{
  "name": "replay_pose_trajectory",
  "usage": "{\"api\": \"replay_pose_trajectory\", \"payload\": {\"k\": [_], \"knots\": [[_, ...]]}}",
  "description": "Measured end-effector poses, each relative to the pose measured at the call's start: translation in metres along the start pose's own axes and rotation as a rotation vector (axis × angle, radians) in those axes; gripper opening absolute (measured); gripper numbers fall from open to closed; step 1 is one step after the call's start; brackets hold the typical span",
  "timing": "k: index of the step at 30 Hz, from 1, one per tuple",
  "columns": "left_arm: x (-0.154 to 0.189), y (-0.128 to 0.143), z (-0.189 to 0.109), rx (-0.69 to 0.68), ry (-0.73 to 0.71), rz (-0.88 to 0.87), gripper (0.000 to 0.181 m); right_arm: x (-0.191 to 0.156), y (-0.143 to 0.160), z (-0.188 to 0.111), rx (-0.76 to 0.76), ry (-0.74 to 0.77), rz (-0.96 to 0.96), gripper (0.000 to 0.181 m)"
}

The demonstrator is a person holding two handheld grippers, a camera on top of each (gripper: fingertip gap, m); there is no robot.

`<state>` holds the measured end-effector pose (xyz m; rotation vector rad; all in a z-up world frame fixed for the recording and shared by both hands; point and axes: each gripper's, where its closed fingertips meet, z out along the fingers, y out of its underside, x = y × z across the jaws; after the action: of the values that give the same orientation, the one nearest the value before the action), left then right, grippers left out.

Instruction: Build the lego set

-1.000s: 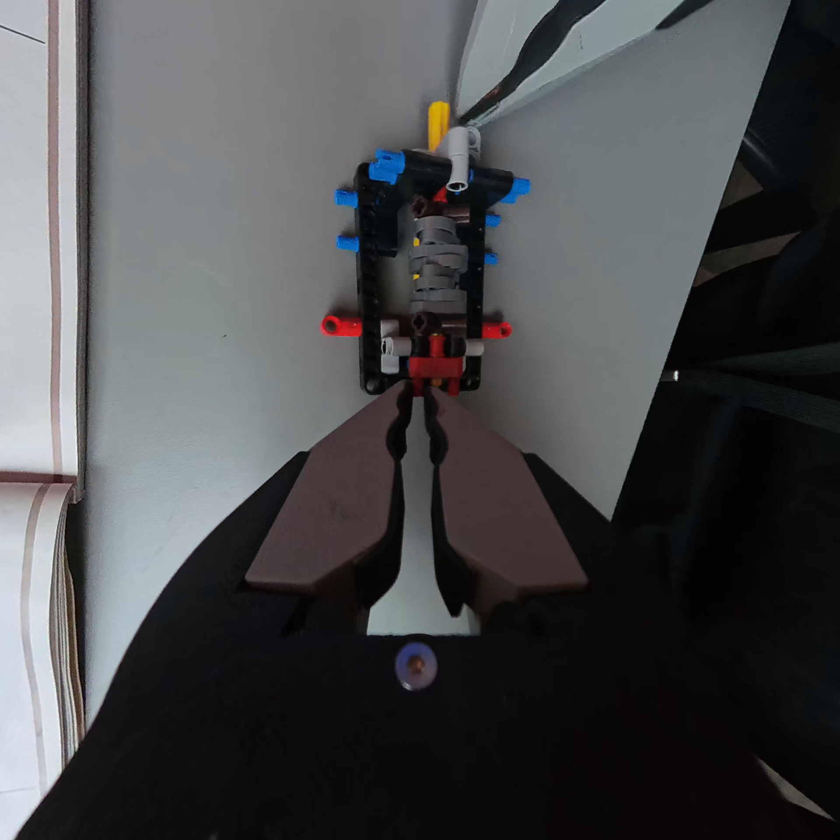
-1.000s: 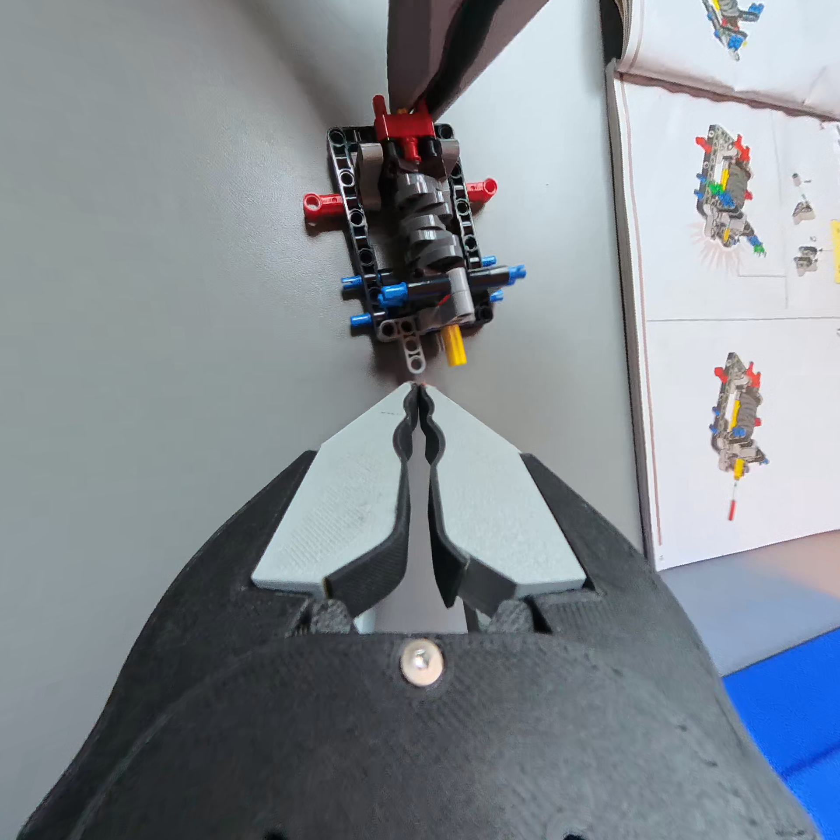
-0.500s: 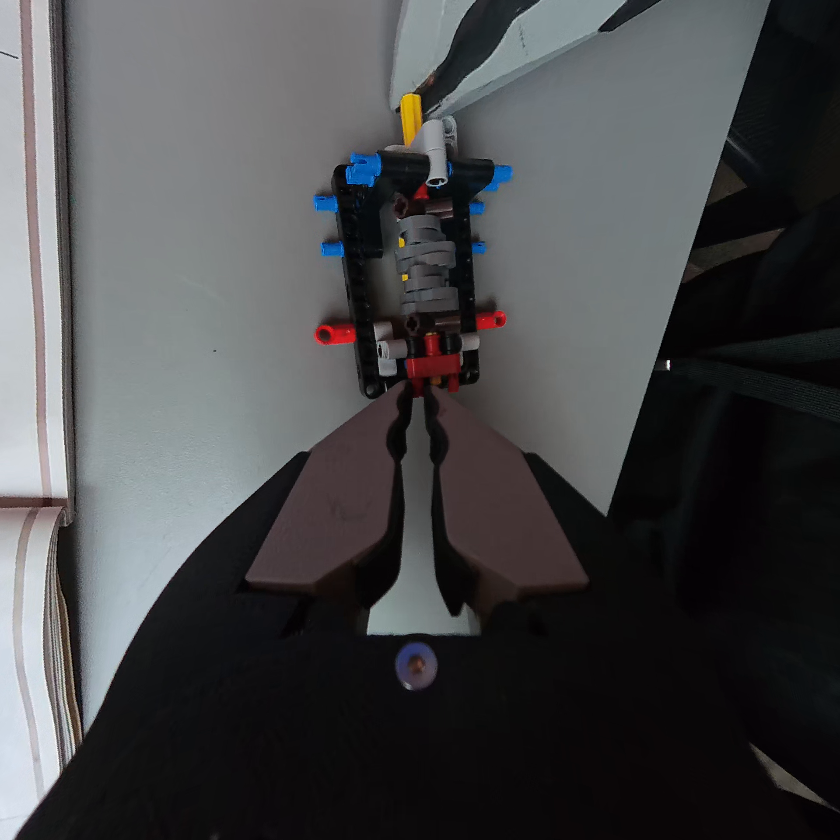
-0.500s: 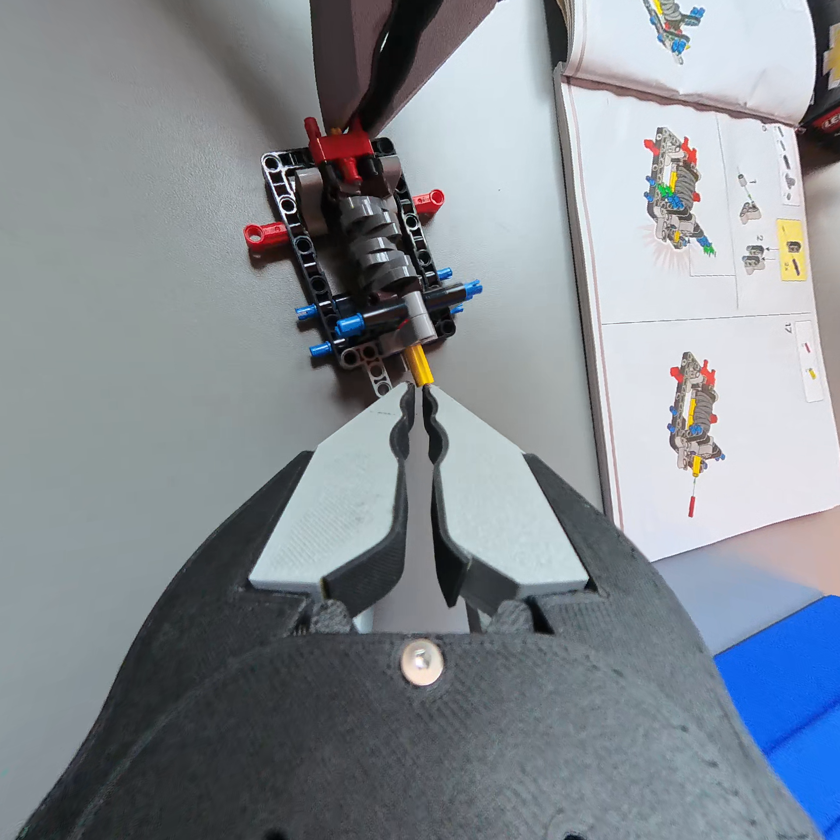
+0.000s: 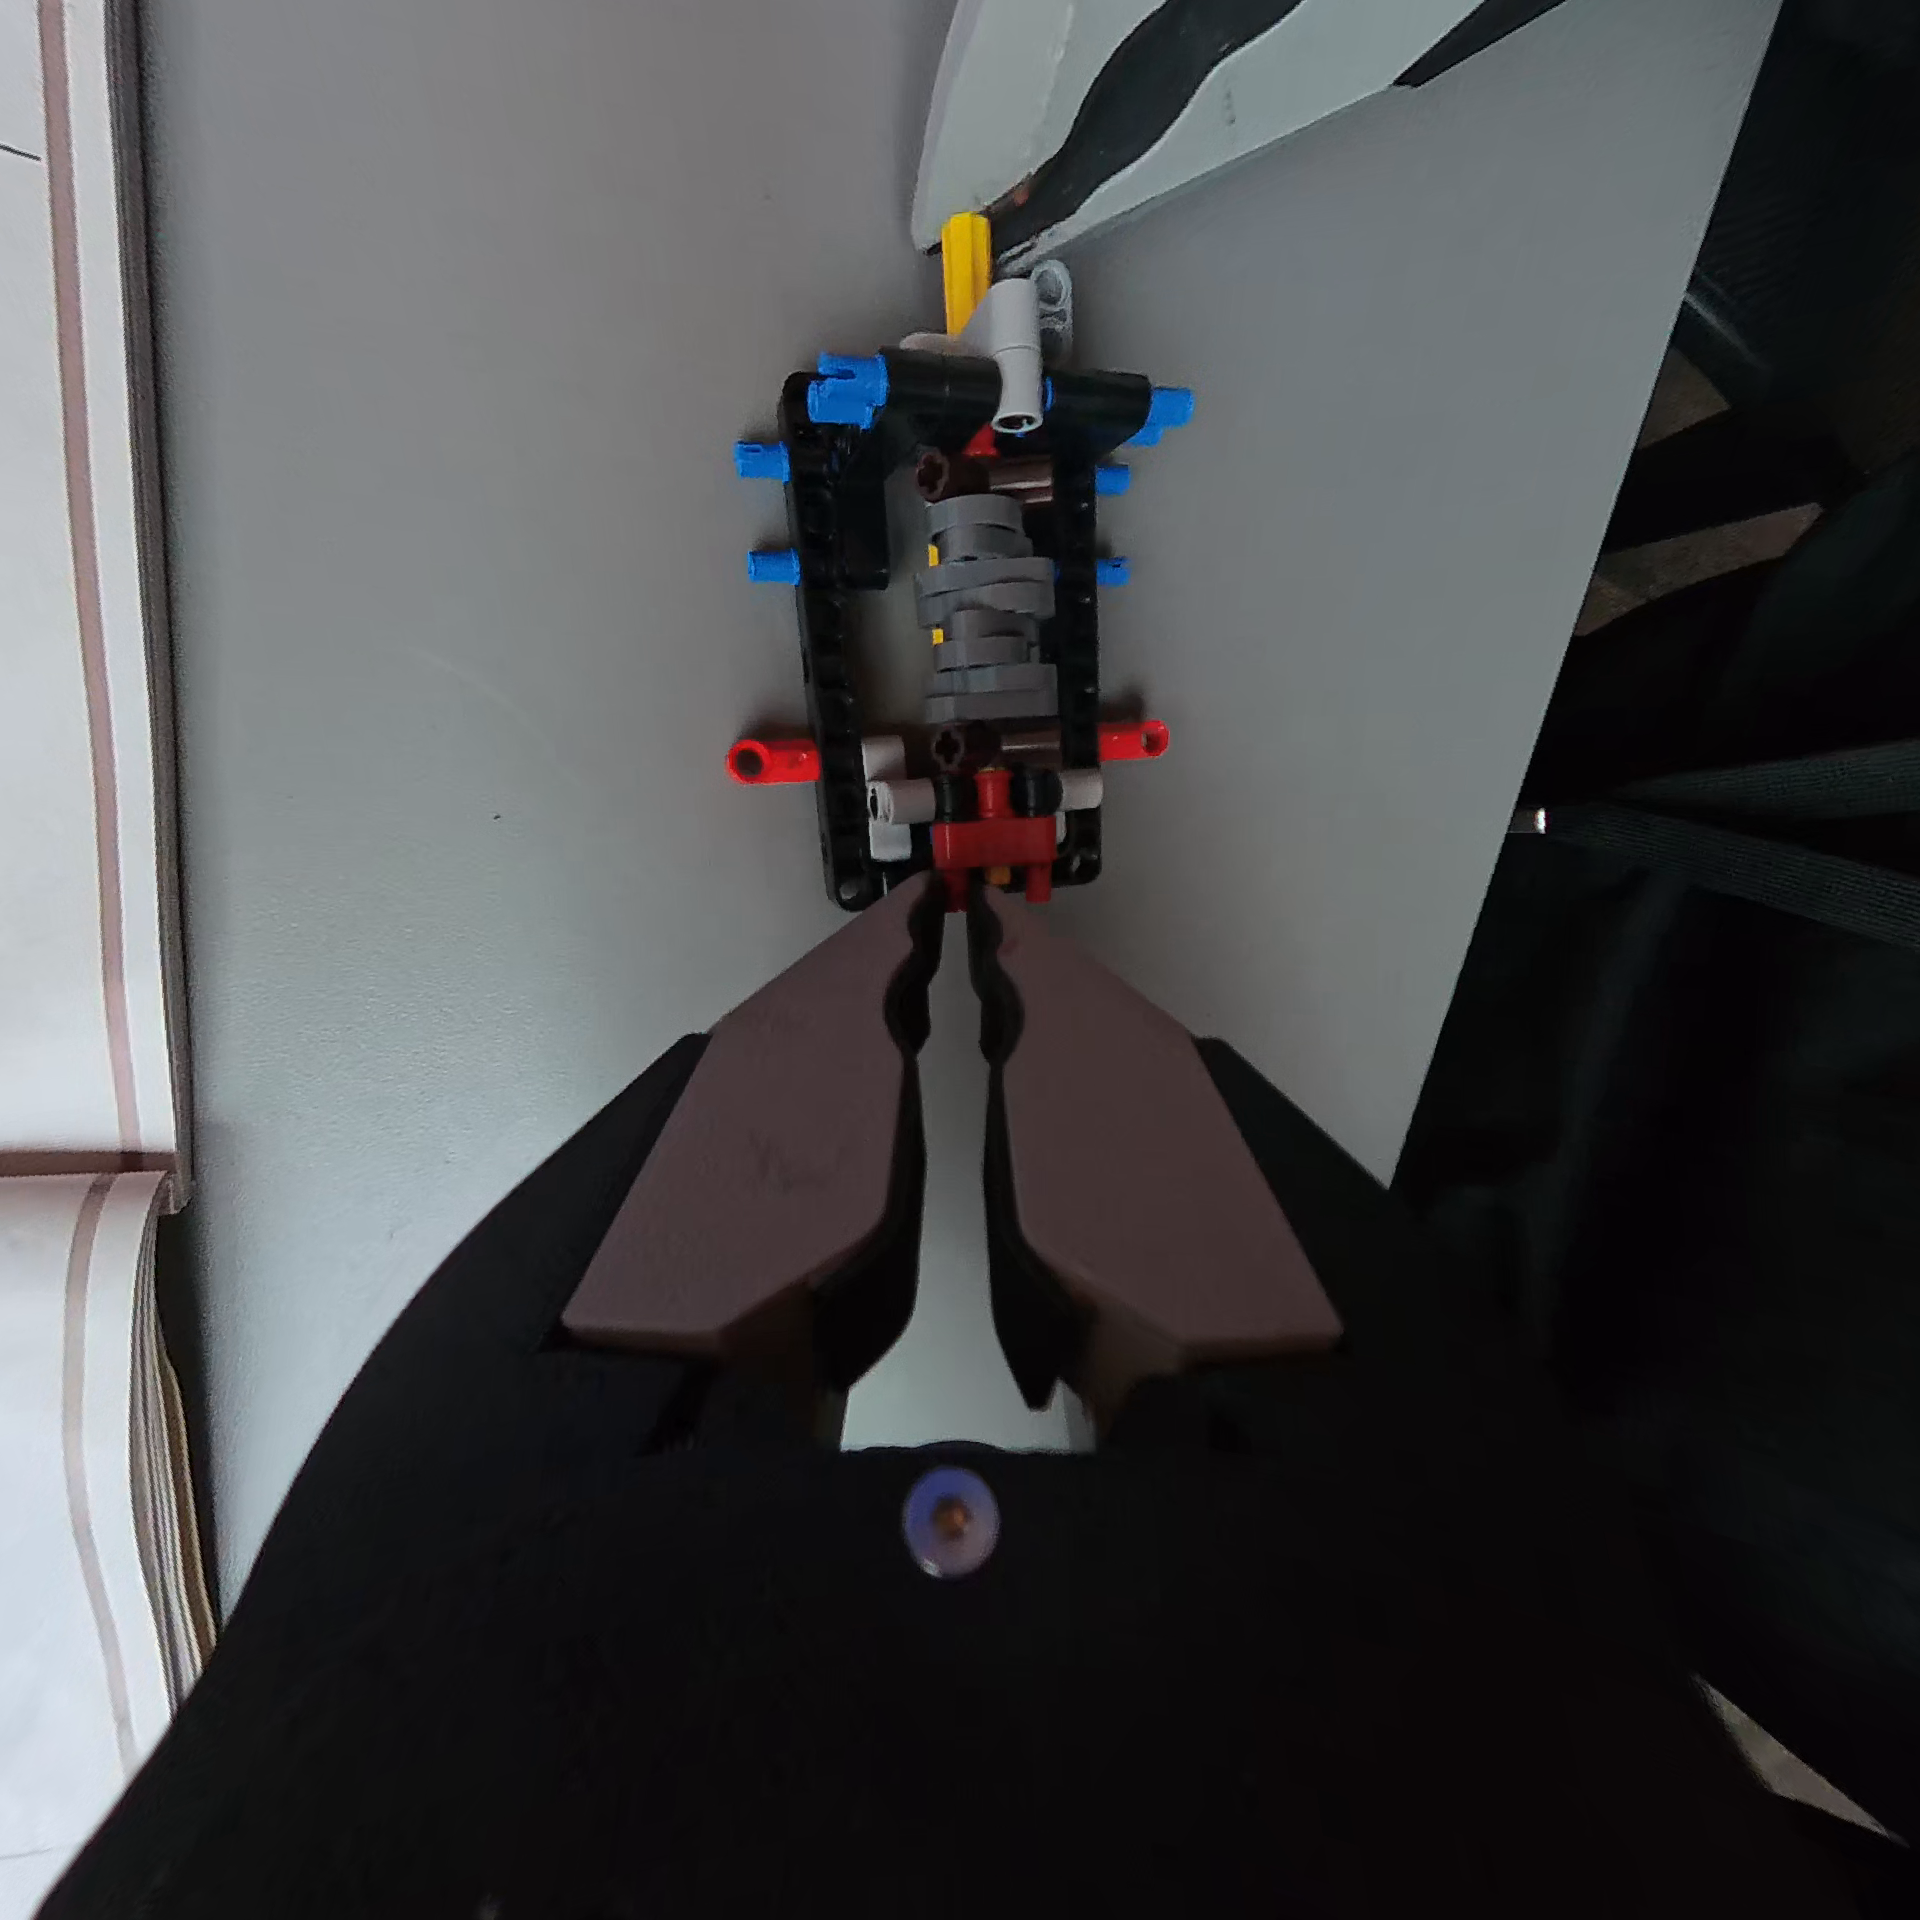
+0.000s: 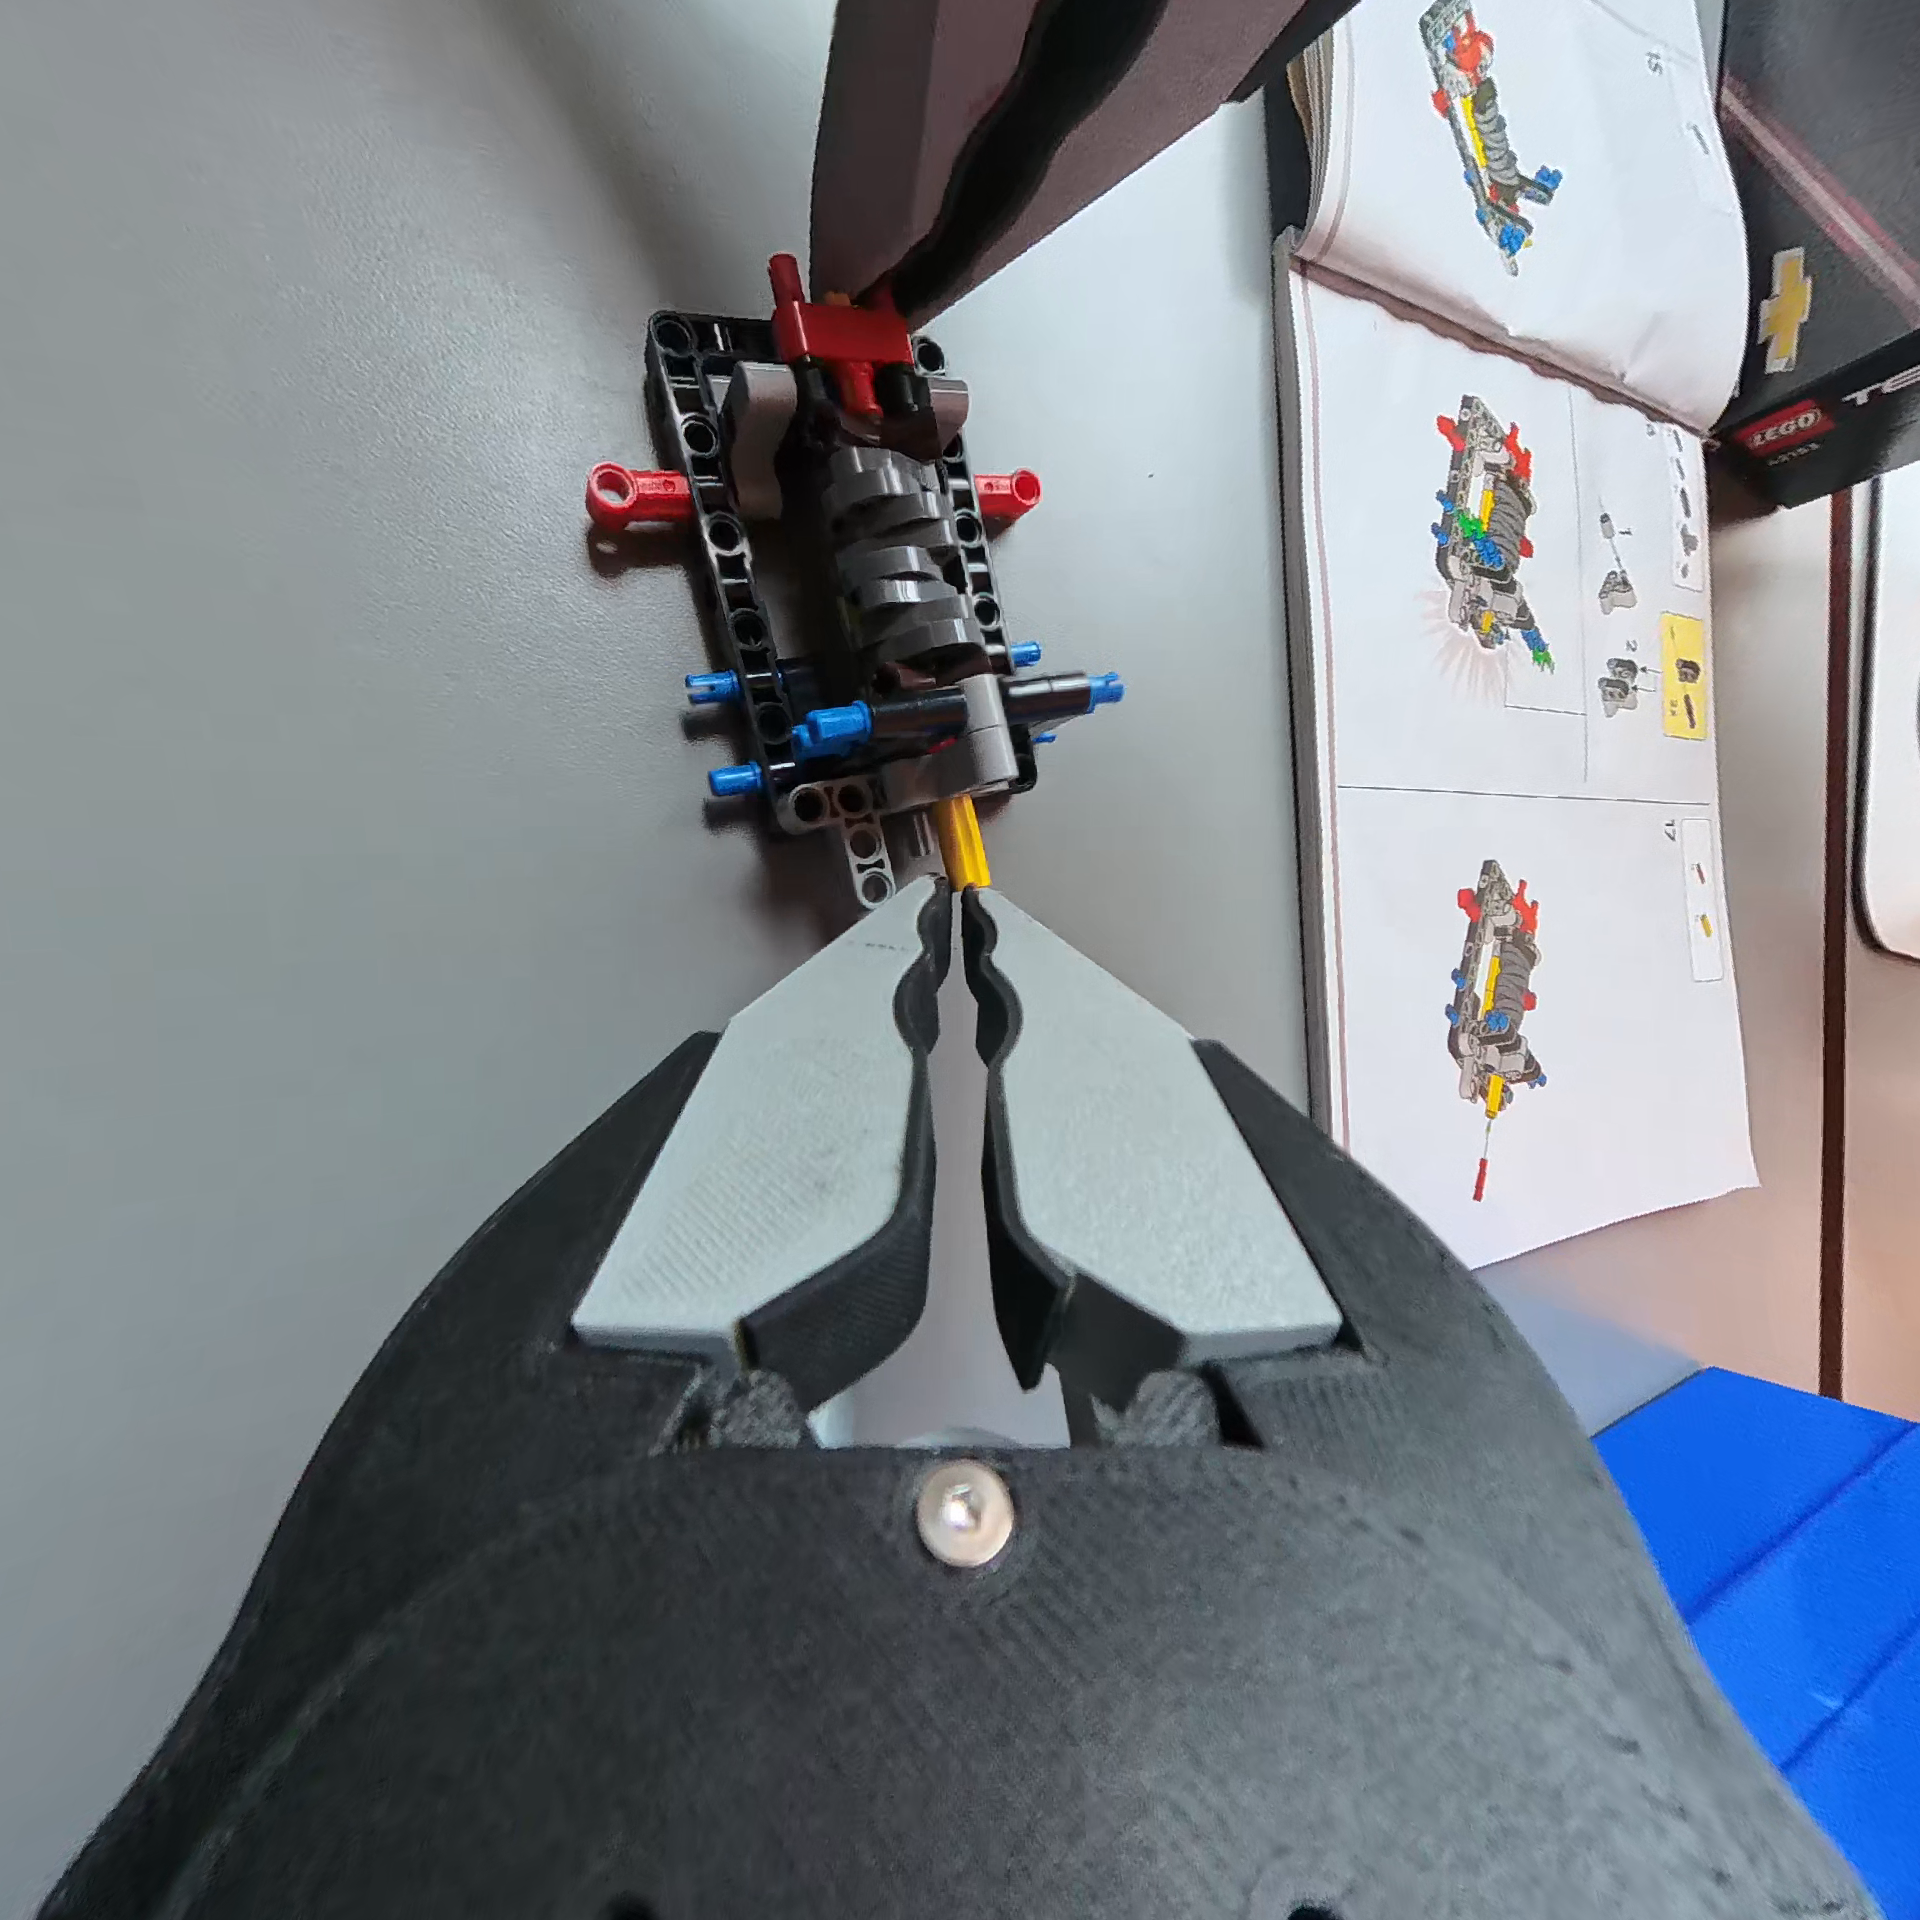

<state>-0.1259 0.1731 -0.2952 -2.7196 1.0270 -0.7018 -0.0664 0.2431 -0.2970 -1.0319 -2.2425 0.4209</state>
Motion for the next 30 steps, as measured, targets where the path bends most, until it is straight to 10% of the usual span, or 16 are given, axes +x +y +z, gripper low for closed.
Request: {"api": "replay_pose_trajectory", "payload": {"k": [30], "knots": [[-0.004,0.0,-0.007,0.078,-0.001,-0.002,0.01,0.01,0.011,-0.002,0.047,0.031,0.1,0.015]]}}
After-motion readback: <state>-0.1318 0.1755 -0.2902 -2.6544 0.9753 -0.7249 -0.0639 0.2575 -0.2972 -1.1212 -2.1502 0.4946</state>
